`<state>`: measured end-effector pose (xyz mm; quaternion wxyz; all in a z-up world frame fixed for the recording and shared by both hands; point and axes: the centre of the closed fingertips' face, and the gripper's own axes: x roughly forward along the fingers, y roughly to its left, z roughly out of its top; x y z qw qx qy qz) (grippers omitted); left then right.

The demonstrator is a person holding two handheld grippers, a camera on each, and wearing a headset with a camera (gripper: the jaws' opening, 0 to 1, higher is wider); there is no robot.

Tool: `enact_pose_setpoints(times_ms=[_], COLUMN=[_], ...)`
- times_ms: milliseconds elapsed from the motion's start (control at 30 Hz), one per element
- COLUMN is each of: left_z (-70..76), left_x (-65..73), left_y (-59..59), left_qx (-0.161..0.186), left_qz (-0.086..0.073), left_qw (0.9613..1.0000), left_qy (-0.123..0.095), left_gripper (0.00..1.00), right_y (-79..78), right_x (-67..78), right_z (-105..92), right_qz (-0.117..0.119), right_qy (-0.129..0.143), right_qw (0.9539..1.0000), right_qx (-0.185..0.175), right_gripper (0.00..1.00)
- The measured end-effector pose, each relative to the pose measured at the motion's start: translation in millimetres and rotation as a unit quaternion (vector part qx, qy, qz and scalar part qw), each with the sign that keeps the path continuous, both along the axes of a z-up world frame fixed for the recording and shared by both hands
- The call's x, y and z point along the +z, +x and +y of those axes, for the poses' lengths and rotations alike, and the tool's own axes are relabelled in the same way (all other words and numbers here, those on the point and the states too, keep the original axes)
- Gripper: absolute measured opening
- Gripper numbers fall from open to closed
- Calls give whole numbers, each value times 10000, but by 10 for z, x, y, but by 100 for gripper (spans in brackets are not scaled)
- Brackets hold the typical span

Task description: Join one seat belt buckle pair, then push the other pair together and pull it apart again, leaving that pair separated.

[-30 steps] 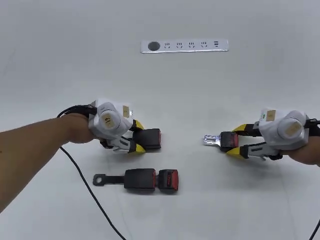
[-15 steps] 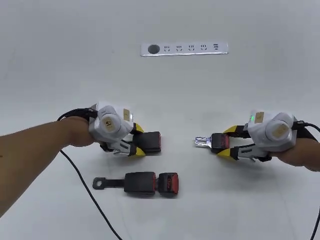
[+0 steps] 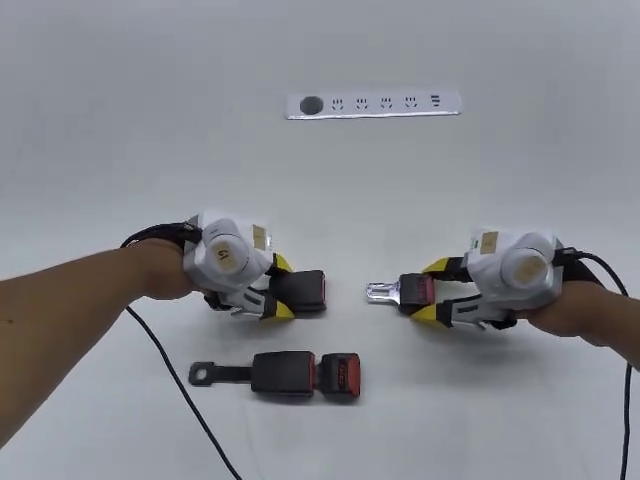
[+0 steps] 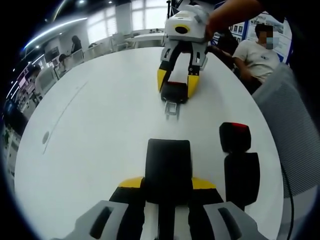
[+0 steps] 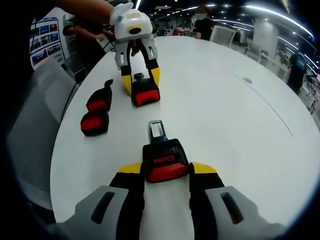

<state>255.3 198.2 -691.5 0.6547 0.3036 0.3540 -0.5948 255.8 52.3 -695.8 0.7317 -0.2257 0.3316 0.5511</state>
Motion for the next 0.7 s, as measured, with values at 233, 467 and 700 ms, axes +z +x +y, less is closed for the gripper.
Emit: enact_pose_setpoints(times_ms=[233, 467, 700], left_z=[-5, -11, -9], left_x=[-2, 0, -4], left_y=[2, -5, -7], left_qx=[-13, -32, -81], left_qz=[4, 8, 11], left_qw=[10000, 10000, 9999], left_qy=[18, 52, 70], left_gripper=[34, 34, 34], right_y=[45, 69, 36], right_x=[0, -6, -21], right_z=[143, 314, 470], right_qz=[1, -13, -6], right_qy=[68, 86, 129], right_qw=[9999, 9996, 9993], right_qx=[156, 266, 365], right_gripper=[33, 33, 33])
